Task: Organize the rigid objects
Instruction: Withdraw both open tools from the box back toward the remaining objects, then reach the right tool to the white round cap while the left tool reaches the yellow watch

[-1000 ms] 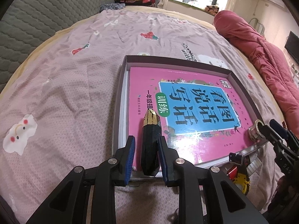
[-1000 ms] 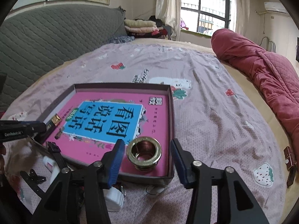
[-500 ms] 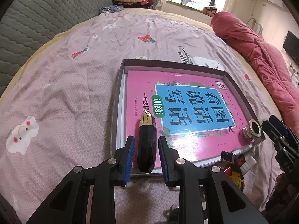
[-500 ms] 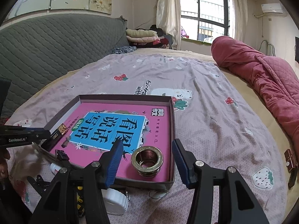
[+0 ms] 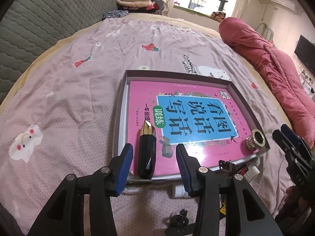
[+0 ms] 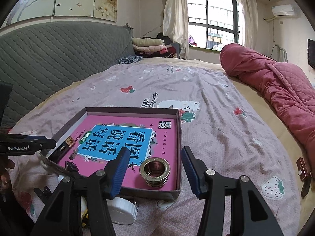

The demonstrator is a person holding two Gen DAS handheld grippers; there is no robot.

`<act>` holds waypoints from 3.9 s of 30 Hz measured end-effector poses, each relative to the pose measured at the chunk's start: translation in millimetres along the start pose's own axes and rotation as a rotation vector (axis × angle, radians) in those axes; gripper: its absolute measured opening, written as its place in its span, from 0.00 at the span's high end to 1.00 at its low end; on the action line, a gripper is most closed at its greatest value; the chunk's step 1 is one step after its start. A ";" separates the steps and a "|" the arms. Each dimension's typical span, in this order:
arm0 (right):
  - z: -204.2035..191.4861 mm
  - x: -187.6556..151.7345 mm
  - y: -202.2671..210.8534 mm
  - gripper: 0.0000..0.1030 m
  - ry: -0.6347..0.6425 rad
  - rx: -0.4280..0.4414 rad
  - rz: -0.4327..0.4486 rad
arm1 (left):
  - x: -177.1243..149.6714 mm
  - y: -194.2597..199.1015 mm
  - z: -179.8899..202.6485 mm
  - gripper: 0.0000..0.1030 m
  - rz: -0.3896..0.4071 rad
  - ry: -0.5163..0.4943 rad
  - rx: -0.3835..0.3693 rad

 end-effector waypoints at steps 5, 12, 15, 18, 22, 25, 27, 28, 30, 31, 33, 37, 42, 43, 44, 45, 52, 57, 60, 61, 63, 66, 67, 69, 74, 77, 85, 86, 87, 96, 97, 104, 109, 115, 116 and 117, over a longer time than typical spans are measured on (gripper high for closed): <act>-7.1 -1.0 7.5 0.47 0.019 0.007 0.012 | -2.7 7.6 3.0 0.52 0.008 -0.010 -0.002; -10.6 1.0 19.9 0.47 0.021 0.003 0.036 | -6.9 21.0 3.8 0.52 0.017 -0.022 -0.003; -11.0 1.0 24.1 0.47 0.018 0.002 0.041 | -9.6 25.7 3.1 0.52 0.012 -0.024 -0.006; -12.0 1.7 28.4 0.47 0.018 0.000 0.047 | -12.3 28.7 4.3 0.52 0.010 -0.029 -0.011; -13.3 1.9 33.9 0.47 0.018 0.001 0.051 | -16.9 32.2 8.5 0.52 0.000 -0.048 -0.021; -15.1 2.0 38.4 0.47 0.020 0.002 0.055 | -19.1 34.8 11.5 0.52 -0.005 -0.058 -0.031; -16.0 1.6 39.2 0.47 0.020 0.002 0.055 | -19.7 34.8 13.4 0.52 -0.012 -0.062 -0.037; -16.4 1.4 40.1 0.47 0.020 0.003 0.056 | -19.7 35.4 14.3 0.52 -0.014 -0.066 -0.039; -16.9 1.2 42.3 0.47 0.020 0.002 0.056 | -20.8 36.4 15.8 0.52 -0.019 -0.070 -0.044; -16.6 1.2 43.0 0.47 0.018 0.004 0.057 | -21.6 37.6 16.4 0.52 -0.017 -0.072 -0.046; -16.7 0.5 44.5 0.47 0.014 0.005 0.057 | -22.3 37.6 17.5 0.51 -0.024 -0.073 -0.052; -14.6 -2.0 50.6 0.47 0.008 0.004 0.052 | -25.8 37.3 20.2 0.51 -0.036 -0.083 -0.054; -12.0 -6.2 57.3 0.47 -0.001 0.006 0.038 | -30.4 37.0 21.4 0.50 -0.054 -0.090 -0.059; -12.2 -7.0 58.6 0.47 0.001 0.006 0.034 | -31.8 37.5 21.0 0.50 -0.057 -0.088 -0.062; -12.5 -8.0 59.8 0.47 0.003 0.005 0.030 | -32.5 37.6 20.8 0.50 -0.061 -0.088 -0.064; -13.0 -9.2 61.2 0.47 0.005 0.007 0.027 | -33.9 37.9 20.6 0.50 -0.064 -0.090 -0.063; -18.1 -16.9 61.0 0.47 0.022 0.016 -0.014 | -40.4 41.0 24.1 0.50 -0.079 -0.097 -0.075; -22.0 -24.2 58.0 0.47 0.035 0.019 -0.051 | -45.8 41.9 37.6 0.50 -0.088 -0.124 -0.093; -22.8 -27.5 54.8 0.47 0.036 0.021 -0.072 | -49.7 40.8 45.8 0.50 -0.095 -0.136 -0.103; -23.0 -28.3 54.0 0.47 0.037 0.022 -0.077 | -51.0 40.4 48.5 0.50 -0.097 -0.139 -0.107; -23.9 -30.3 52.6 0.47 0.041 0.024 -0.087 | -53.4 39.1 52.9 0.50 -0.103 -0.140 -0.116; -25.1 -31.5 51.0 0.47 0.046 0.023 -0.095 | -55.6 37.0 57.9 0.50 -0.109 -0.132 -0.125; -25.4 -32.0 50.4 0.47 0.048 0.022 -0.097 | -56.0 36.1 59.5 0.50 -0.112 -0.128 -0.129; -25.3 -32.8 49.2 0.47 0.047 0.021 -0.102 | -56.3 34.3 62.7 0.50 -0.114 -0.124 -0.133; -23.7 -33.6 47.1 0.47 0.042 0.017 -0.107 | -55.7 27.6 74.4 0.50 -0.124 -0.130 -0.144; -22.5 -33.5 46.0 0.47 0.039 0.014 -0.110 | -51.2 23.4 80.2 0.50 -0.126 -0.125 -0.153; -20.4 -35.9 42.6 0.47 0.045 0.001 -0.122 | -39.0 6.9 94.1 0.50 -0.136 -0.094 -0.164; -20.4 -36.4 41.9 0.47 0.046 0.000 -0.124 | -38.1 5.0 95.3 0.50 -0.138 -0.092 -0.161; -20.4 -36.9 41.1 0.47 0.046 0.001 -0.125 | -37.2 2.7 96.5 0.50 -0.139 -0.091 -0.160; -16.7 -40.6 35.0 0.47 0.038 0.000 -0.144 | -33.1 -16.2 99.8 0.50 -0.175 -0.043 -0.158; -16.2 -40.6 34.8 0.47 0.036 0.000 -0.143 | -33.0 -17.8 99.4 0.50 -0.181 -0.036 -0.158; -15.4 -40.8 34.1 0.47 0.034 0.006 -0.143 | -31.3 -30.7 96.3 0.55 -0.224 0.021 -0.162; -16.9 -42.3 30.6 0.47 0.037 0.010 -0.153 | -27.3 -36.8 97.8 0.63 -0.239 0.048 -0.160; -18.1 -44.9 22.9 0.47 0.024 0.033 -0.173 | -24.6 -44.5 100.3 0.70 -0.263 0.075 -0.164; -18.4 -45.6 22.1 0.47 0.023 0.037 -0.176 | -24.6 -45.5 100.7 0.70 -0.266 0.080 -0.166; -19.0 -46.2 20.6 0.47 0.025 0.039 -0.179 | -24.7 -46.8 100.6 0.71 -0.269 0.085 -0.169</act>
Point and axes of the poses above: each gripper's, at about its wrist camera, not at the fingertips, and y roughly against the way its jaws point, z to its right, x to its top, the point moved 1 cm from there along -y, roughly the way its jaws point, and after that the axes turned 5 degrees about -x, right-handed, at the moved point
